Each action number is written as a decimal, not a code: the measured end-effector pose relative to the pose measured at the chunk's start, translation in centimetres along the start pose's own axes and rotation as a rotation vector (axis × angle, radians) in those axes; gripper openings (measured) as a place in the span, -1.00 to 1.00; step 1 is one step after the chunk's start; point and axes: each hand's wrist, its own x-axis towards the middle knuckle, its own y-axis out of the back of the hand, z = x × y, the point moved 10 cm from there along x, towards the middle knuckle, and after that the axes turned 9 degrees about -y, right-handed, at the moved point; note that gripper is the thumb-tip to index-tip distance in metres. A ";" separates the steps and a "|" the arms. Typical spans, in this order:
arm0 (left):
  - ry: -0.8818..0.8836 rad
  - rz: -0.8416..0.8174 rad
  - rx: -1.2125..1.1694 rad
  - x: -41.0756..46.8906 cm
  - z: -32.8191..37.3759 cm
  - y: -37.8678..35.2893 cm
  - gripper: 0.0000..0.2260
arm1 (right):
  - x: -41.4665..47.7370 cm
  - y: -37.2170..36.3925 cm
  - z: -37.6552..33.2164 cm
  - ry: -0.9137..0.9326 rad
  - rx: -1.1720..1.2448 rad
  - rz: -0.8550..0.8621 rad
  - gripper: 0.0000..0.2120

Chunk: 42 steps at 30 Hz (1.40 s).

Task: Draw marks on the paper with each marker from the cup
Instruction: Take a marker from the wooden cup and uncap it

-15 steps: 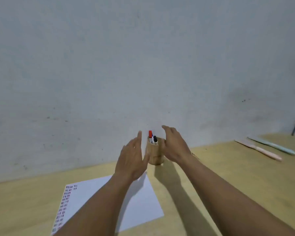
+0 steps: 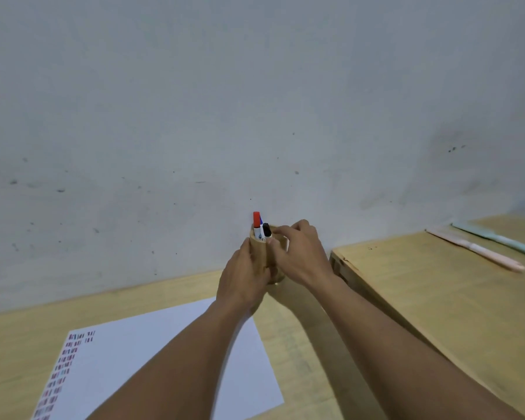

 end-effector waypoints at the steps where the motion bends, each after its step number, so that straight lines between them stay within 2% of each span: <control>1: 0.008 0.010 -0.025 0.1 -0.2 -0.2 -0.69 | 0.3 0.0 -0.1 0.000 -0.008 0.011 -0.62; 3: 0.016 0.024 -0.054 0.3 -0.5 -0.4 -0.74 | 0.7 -0.1 -0.2 -0.007 0.008 0.021 -0.64; 10: 0.016 0.024 -0.042 0.4 -0.8 -0.7 -0.57 | 0.9 0.1 -0.6 0.051 0.113 0.091 -0.75; 16: 0.070 0.034 -0.051 0.2 -1.3 -0.6 -0.60 | 0.4 1.4 -2.3 0.094 0.239 0.108 -0.83; 22: 0.081 0.034 0.026 0.0 -1.2 1.7 -0.49 | -0.4 3.2 -4.9 0.164 0.300 0.149 -0.91; 26: 0.047 0.147 0.104 -0.7 -0.3 6.5 -0.69 | -1.3 3.8 -7.0 0.225 0.149 0.152 -0.88; 29: -0.001 0.250 0.002 -1.9 1.3 10.6 -0.66 | -2.5 3.6 -8.6 0.264 0.008 0.141 -0.81; 32: -0.025 0.273 -0.151 -3.4 3.0 13.6 -0.64 | -3.6 3.5 -10.1 0.278 -0.069 0.130 -0.81; 38: -0.095 0.287 -0.179 -6.3 5.3 18.1 -0.91 | -7.0 3.5 -13.2 0.318 -0.076 0.084 -0.84; 40: -0.087 0.313 -0.172 -7.3 5.6 19.3 -0.89 | -8.6 4.0 -14.2 0.325 -0.035 0.125 -0.85; 42: -0.072 0.359 -0.180 -8.3 6.0 20.6 -0.87 | -10.6 5.2 -14.6 0.253 0.078 0.227 -0.89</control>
